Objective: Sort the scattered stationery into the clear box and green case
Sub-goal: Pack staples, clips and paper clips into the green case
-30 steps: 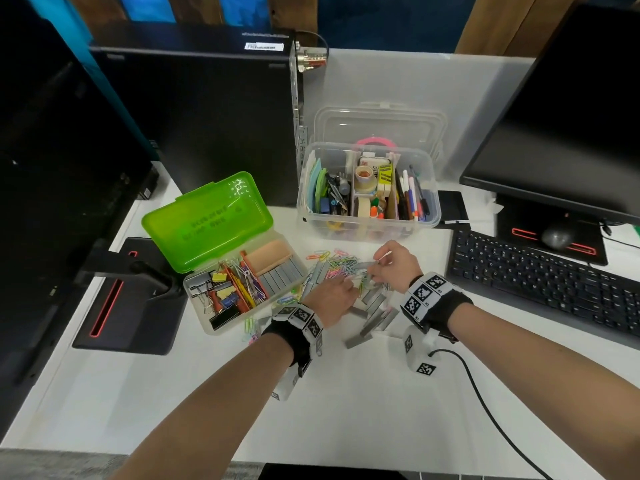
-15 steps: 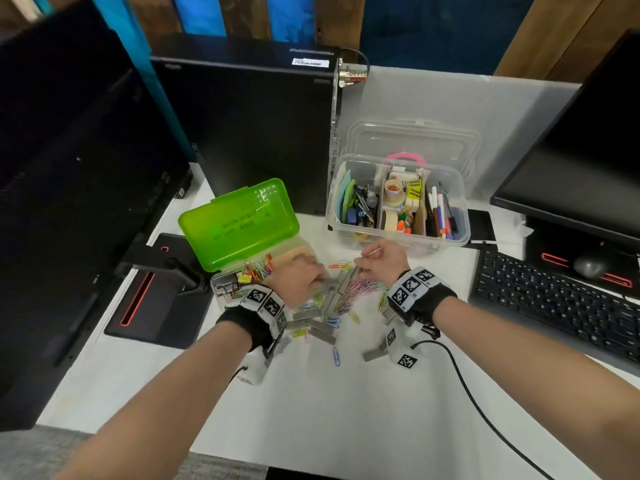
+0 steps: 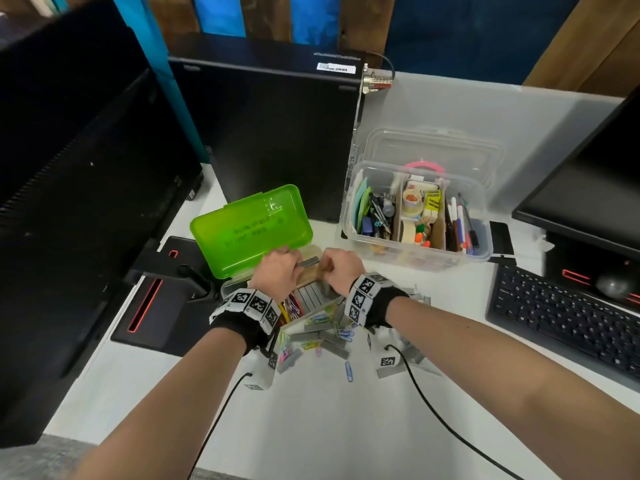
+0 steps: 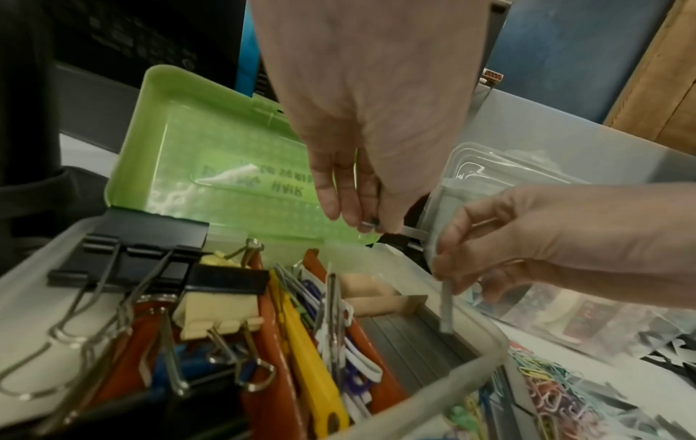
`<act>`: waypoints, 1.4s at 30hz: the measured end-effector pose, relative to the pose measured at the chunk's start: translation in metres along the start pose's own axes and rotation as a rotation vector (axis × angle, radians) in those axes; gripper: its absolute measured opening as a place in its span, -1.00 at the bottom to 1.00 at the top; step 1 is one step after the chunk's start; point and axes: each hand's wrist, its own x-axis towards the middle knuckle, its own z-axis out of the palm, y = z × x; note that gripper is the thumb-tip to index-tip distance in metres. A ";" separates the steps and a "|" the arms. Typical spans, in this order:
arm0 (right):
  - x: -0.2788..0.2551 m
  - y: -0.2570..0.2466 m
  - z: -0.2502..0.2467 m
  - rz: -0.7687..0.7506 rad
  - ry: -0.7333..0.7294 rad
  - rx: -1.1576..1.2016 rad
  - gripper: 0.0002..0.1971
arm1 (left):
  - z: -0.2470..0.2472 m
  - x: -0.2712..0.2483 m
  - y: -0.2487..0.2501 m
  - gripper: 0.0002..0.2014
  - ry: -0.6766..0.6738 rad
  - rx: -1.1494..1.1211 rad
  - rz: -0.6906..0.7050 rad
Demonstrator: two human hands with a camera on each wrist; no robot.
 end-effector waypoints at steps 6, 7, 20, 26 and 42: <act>0.005 -0.007 0.004 -0.024 -0.089 -0.224 -0.92 | 0.002 -0.004 -0.005 -0.79 0.001 0.001 -0.004; 0.005 -0.006 0.005 -0.033 -0.091 -0.248 -0.91 | 0.003 -0.004 -0.006 -0.79 0.001 0.009 -0.010; 0.009 -0.011 0.000 -0.103 -0.093 -0.435 -0.85 | 0.001 -0.008 -0.010 -0.75 -0.034 0.031 -0.059; 0.008 -0.011 0.004 -0.169 -0.096 -0.544 -0.80 | 0.000 -0.007 -0.010 -0.75 -0.045 0.028 -0.070; -0.001 0.005 0.001 0.046 -0.261 -0.223 -0.65 | 0.003 -0.006 -0.006 -0.75 -0.060 0.103 -0.036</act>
